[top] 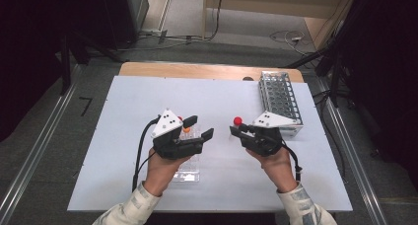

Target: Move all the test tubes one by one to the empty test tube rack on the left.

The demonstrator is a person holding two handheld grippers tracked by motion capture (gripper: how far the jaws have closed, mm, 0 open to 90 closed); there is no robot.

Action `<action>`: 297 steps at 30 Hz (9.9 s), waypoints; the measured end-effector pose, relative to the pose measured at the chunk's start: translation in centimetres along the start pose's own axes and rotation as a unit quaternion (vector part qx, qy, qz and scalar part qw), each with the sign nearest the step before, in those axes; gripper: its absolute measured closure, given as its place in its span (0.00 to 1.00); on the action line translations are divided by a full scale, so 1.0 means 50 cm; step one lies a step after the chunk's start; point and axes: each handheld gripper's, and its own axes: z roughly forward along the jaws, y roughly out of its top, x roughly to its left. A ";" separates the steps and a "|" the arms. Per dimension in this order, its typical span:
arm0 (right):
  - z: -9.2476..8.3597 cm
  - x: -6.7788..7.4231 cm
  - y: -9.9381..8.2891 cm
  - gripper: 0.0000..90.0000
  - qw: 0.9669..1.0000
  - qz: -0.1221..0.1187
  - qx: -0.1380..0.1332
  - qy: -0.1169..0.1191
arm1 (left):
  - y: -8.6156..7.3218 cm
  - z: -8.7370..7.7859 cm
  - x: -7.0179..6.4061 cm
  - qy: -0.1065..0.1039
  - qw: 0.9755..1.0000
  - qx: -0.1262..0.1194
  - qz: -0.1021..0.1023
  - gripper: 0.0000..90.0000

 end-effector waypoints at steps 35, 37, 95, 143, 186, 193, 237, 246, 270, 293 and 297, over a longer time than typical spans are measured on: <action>0.006 0.094 0.011 0.79 0.996 -0.041 0.010 0.078 | -0.006 0.012 -0.037 -0.047 0.998 0.012 0.034 0.76; 0.006 0.095 0.011 0.79 0.996 -0.040 0.010 0.079 | -0.007 0.013 -0.036 -0.047 0.998 0.013 0.034 0.76; -0.019 0.043 -0.033 0.31 0.999 -0.010 0.026 0.042 | 0.024 -0.086 0.091 0.060 0.998 -0.030 -0.001 0.78; -0.007 0.047 -0.039 0.31 0.998 -0.016 0.040 0.042 | -0.061 -0.027 0.115 0.115 0.992 0.046 0.001 0.76; -0.001 0.019 -0.048 0.28 0.999 0.008 0.042 0.022 | -0.046 -0.049 0.107 0.140 0.989 0.036 -0.017 0.25; -0.003 0.012 -0.050 0.28 0.999 0.014 0.041 0.017 | -0.048 -0.050 0.111 0.144 0.989 0.040 -0.017 0.24; -0.048 -0.040 -0.080 0.27 0.998 0.040 0.035 -0.021 | -0.059 -0.091 0.133 0.160 0.986 0.026 -0.035 0.23; -0.061 -0.055 -0.093 0.27 0.998 0.046 0.037 -0.029 | -0.068 -0.096 0.135 0.167 0.985 0.034 -0.035 0.23; -0.094 -0.088 -0.124 0.27 0.996 0.056 0.038 -0.059 | -0.101 -0.121 0.158 0.194 0.979 0.038 -0.047 0.21; -0.125 -0.119 -0.154 0.24 0.993 0.064 0.037 -0.089 | -0.132 -0.149 0.178 0.219 0.974 0.039 -0.053 0.19; -0.133 -0.125 -0.160 0.24 0.993 0.068 0.036 -0.094 | -0.137 -0.155 0.181 0.223 0.972 0.039 -0.057 0.19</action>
